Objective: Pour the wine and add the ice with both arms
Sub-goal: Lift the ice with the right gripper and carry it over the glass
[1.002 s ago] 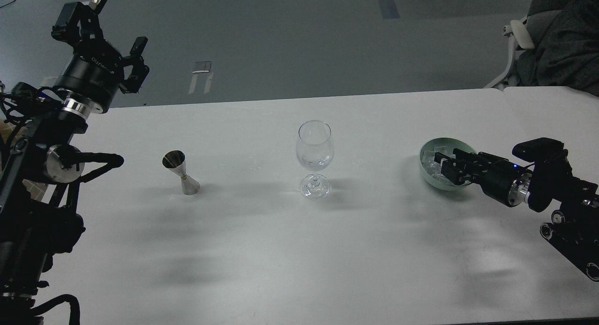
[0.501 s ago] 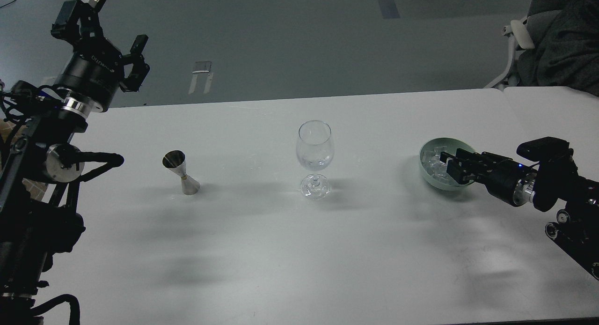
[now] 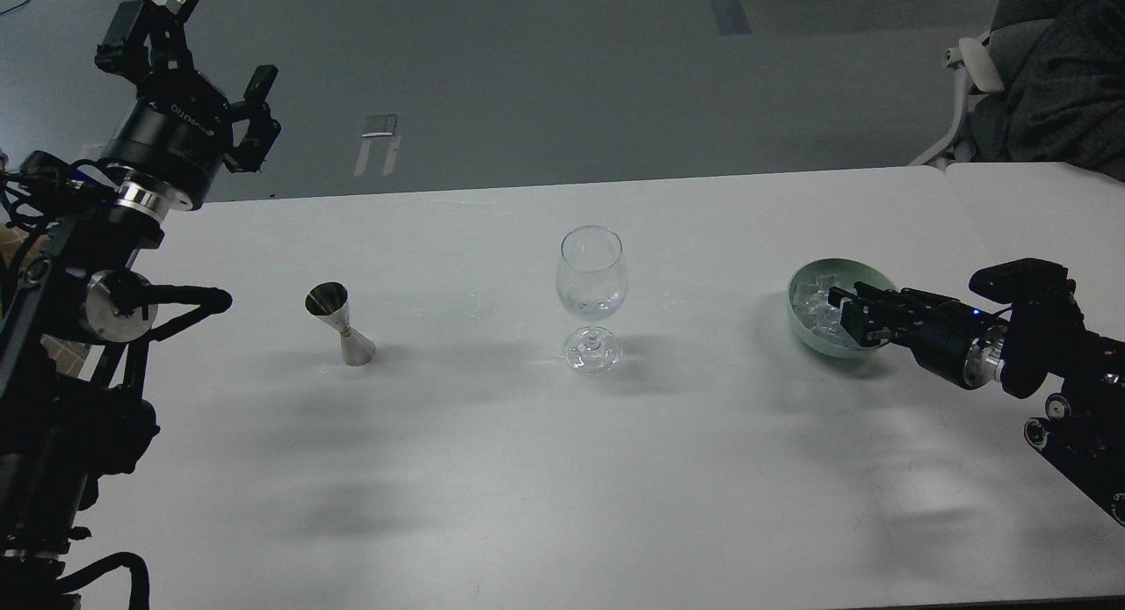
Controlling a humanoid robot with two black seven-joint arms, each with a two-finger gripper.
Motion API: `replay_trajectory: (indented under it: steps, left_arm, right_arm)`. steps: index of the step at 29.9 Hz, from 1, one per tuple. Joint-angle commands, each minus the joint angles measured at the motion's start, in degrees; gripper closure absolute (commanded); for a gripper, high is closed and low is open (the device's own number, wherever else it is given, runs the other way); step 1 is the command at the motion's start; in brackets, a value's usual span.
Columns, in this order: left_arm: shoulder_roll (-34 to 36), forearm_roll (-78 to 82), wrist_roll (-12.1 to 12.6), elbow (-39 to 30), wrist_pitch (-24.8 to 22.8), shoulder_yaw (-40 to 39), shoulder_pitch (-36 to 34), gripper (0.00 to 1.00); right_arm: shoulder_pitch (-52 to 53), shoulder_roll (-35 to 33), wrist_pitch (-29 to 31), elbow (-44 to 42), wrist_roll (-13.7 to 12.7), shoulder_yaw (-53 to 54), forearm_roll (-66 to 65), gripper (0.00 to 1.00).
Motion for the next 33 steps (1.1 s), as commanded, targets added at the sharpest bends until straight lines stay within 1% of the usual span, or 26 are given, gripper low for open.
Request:
replay_trajectory:
  steps: [1, 2, 3, 4, 6, 8, 12, 15, 17, 18, 20, 22, 24, 27, 28, 30, 31, 33]
  left_arm:
    - [0.09, 0.0, -0.03, 0.0, -0.01, 0.0, 0.01, 0.03]
    - [0.09, 0.0, -0.03, 0.0, -0.01, 0.0, 0.01, 0.03]
    - [0.09, 0.0, -0.03, 0.0, -0.01, 0.0, -0.08, 0.03]
    - [0.09, 0.0, -0.03, 0.0, -0.01, 0.0, 0.0, 0.03]
    - [0.18, 0.0, -0.03, 0.0, -0.01, 0.0, 0.0, 0.03]
    - [0.18, 0.0, -0.03, 0.0, -0.01, 0.0, 0.0, 0.03]
    - [0.09, 0.0, -0.03, 0.0, -0.01, 0.0, 0.01, 0.03]
    - [0.09, 0.0, -0.03, 0.0, -0.01, 0.0, -0.08, 0.03]
    - [0.09, 0.0, -0.03, 0.0, -0.01, 0.0, -0.08, 0.03]
    - [0.09, 0.0, -0.03, 0.0, -0.01, 0.0, -0.08, 0.03]
    - [0.18, 0.0, -0.03, 0.0, -0.01, 0.0, -0.17, 0.03]
    - [0.18, 0.0, -0.03, 0.0, -0.01, 0.0, -0.35, 0.03]
    - [0.09, 0.0, -0.03, 0.0, -0.01, 0.0, -0.43, 0.03]
    - [0.0, 0.0, -0.03, 0.0, -0.01, 0.0, -0.52, 0.03]
    - [0.0, 0.0, -0.03, 0.0, -0.01, 0.0, -0.61, 0.03]
    - [0.0, 0.0, -0.03, 0.0, -0.01, 0.0, -0.61, 0.03]
    - [0.0, 0.0, -0.03, 0.0, -0.01, 0.0, -0.61, 0.03]
    - [0.0, 0.0, -0.03, 0.0, -0.01, 0.0, -0.7, 0.03]
  right_arm:
    - [0.0, -0.03, 0.05, 0.01, 0.0, 0.02, 0.0, 0.76]
    - [0.09, -0.03, -0.03, 0.01, 0.0, 0.02, 0.0, 0.81]
    - [0.09, -0.03, 0.05, 0.01, 0.09, 0.02, 0.0, 0.83]
    - [0.09, -0.03, 0.05, 0.01, 0.0, 0.02, 0.0, 0.88]
    - [0.09, -0.21, -0.03, 0.01, 0.0, 0.02, 0.09, 0.93]
    - [0.09, -0.64, -0.03, 0.27, 0.0, 0.02, 0.18, 1.0]
    - [0.09, -2.92, -0.03, 1.41, 0.09, 0.37, 0.53, 1.0]
    - [0.09, -7.49, -0.03, 5.89, 0.09, 1.69, 1.49, 1.0]
    - [0.18, -12.05, 0.31, 10.01, 0.18, 3.44, 2.89, 1.0]
    - [0.18, -12.07, 0.32, 10.03, 0.18, 3.45, 2.9, 1.0]
    - [0.44, -15.75, 1.72, 13.79, 0.18, 4.85, 5.0, 1.0]
    - [2.98, -20.4, 4.17, 19.14, 0.18, 6.34, 7.9, 1.0]
    - [4.65, -22.43, 5.41, 21.53, 0.18, 6.44, 9.31, 1.0]
    - [11.4, -25.95, 9.18, 25.83, 0.18, 6.35, 12.91, 1.0]
    - [14.56, -26.48, 11.37, 27.24, 0.18, 6.26, 14.23, 1.0]
    - [19.13, -26.57, 13.92, 28.48, 0.09, 5.83, 14.85, 1.0]
    - [19.16, -26.57, 13.94, 28.49, 0.09, 5.82, 14.86, 1.0]
    - [25.81, -26.14, 16.83, 29.36, 0.09, 3.47, 15.21, 1.0]
